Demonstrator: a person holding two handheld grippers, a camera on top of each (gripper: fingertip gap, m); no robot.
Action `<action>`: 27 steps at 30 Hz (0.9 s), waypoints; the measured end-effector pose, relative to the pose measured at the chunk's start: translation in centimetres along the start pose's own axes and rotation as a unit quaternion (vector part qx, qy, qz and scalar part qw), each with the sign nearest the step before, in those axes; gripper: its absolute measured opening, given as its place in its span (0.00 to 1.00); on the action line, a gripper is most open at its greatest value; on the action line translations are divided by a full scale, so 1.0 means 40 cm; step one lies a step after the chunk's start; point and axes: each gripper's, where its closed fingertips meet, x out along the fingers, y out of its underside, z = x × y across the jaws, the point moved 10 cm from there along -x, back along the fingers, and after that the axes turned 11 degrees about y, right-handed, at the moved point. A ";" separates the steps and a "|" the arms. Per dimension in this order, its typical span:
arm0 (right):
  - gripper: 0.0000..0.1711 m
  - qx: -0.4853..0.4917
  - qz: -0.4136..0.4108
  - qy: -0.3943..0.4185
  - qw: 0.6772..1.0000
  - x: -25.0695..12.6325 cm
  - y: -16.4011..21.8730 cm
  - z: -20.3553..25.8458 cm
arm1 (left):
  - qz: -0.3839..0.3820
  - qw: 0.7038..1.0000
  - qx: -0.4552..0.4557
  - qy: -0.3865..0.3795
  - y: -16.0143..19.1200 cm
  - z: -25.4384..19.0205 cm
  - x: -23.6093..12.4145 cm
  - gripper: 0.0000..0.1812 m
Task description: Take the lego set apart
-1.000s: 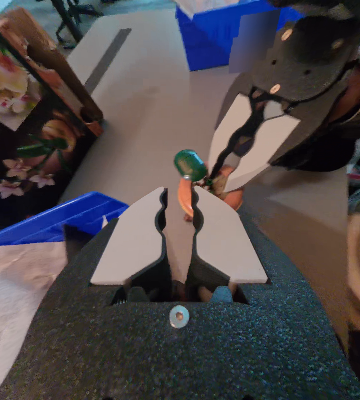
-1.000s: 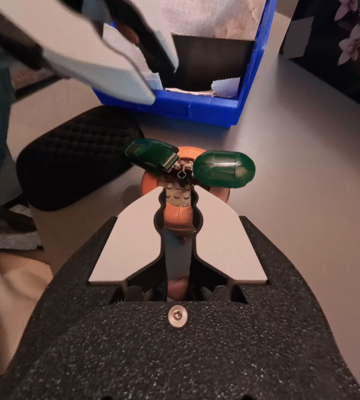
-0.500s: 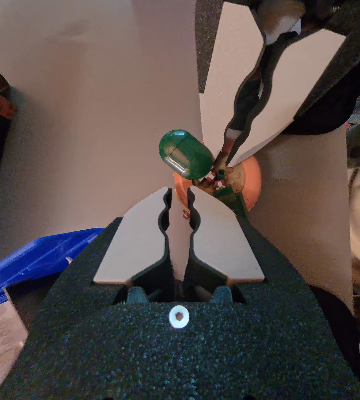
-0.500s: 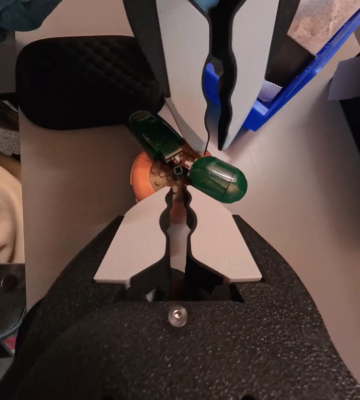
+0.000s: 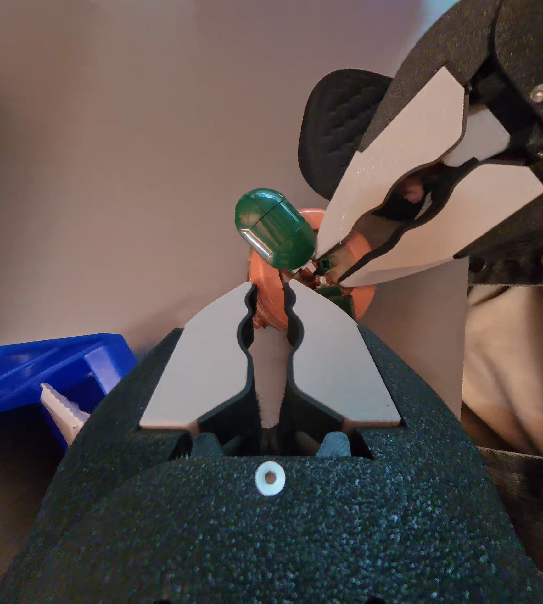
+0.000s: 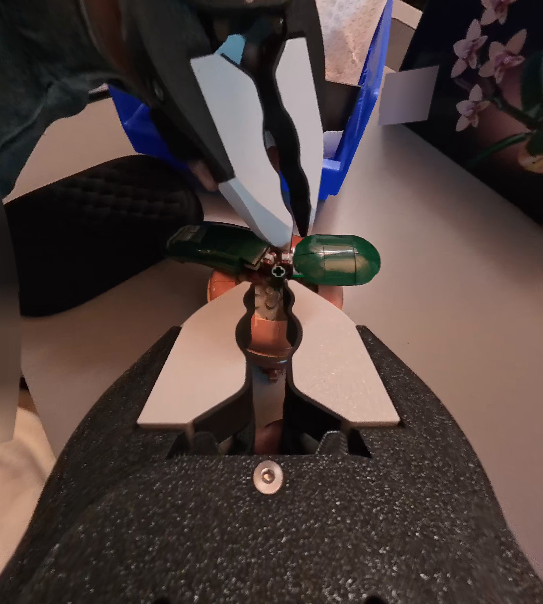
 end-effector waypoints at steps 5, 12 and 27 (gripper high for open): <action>0.06 -0.019 -0.009 0.050 0.999 0.002 0.000 0.008 | 0.010 1.000 0.006 -0.017 -0.003 -0.011 0.004 0.08; 0.04 -0.042 -0.078 0.053 0.995 0.004 0.029 0.013 | 0.028 0.999 0.016 -0.037 -0.008 -0.020 0.006 0.08; 0.02 0.059 -0.126 0.002 0.990 0.006 0.056 -0.032 | 0.096 0.989 0.067 -0.090 -0.047 -0.053 0.029 0.00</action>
